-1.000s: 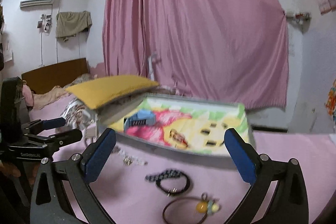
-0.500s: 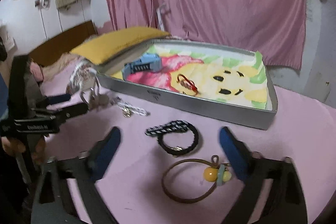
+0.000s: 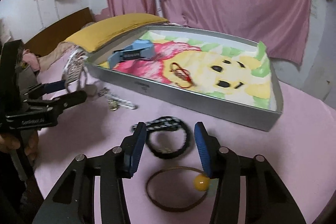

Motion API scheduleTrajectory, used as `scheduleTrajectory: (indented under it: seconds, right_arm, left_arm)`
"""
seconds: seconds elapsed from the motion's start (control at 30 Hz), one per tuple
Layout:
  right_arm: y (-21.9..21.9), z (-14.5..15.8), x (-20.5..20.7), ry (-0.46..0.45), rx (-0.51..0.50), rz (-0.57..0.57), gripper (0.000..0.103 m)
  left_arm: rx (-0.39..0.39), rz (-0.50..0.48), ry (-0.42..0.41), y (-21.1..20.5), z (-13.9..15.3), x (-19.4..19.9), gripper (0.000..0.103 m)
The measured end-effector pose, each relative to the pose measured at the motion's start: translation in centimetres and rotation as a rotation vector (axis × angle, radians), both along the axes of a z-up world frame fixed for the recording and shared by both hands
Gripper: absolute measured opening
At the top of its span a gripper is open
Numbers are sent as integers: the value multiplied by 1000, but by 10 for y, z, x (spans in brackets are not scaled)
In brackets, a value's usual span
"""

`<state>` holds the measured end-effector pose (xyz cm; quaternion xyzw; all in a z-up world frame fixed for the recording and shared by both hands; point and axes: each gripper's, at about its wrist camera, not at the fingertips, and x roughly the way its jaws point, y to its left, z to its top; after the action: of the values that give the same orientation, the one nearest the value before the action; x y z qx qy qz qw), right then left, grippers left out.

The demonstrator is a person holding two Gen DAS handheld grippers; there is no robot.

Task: Organize jewelry
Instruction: 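Move the right tool to the black hair tie while the left tool approaches the beige watch stand, then grasp the black hair tie with the right tool while the left tool grasps the beige watch stand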

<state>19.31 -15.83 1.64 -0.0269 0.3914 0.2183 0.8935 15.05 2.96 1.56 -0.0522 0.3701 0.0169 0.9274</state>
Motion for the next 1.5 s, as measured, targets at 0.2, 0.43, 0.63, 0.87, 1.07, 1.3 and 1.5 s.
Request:
scheduleTrajectory:
  seconds: [0.2, 0.43, 0.63, 0.87, 1.07, 1.3, 1.5]
  right_arm:
    - [-6, -6, 9, 51, -4, -20, 32]
    - [-3, -8, 11, 61, 5, 7, 16]
    - [-5, -15, 15, 99, 26, 19, 9]
    - [-1, -18, 17, 115, 27, 36, 6]
    - [-1, -16, 15, 99, 15, 30, 5]
    - [0, -1, 1, -8, 19, 21, 5]
    - [-2, 4, -3, -39, 26, 19, 5]
  left_arm:
    - [54, -18, 70, -10, -6, 12, 91]
    - [57, 9, 52, -6, 0, 18, 89]
    - [37, 16, 64, -2, -1, 24, 68]
    - [-15, 19, 38, 10, 1, 16, 33]
    - [-56, -16, 18, 16, 2, 7, 27]
    - [-80, -61, -19, 10, 2, -11, 27]
    - [-41, -113, -99, -6, 12, -27, 27]
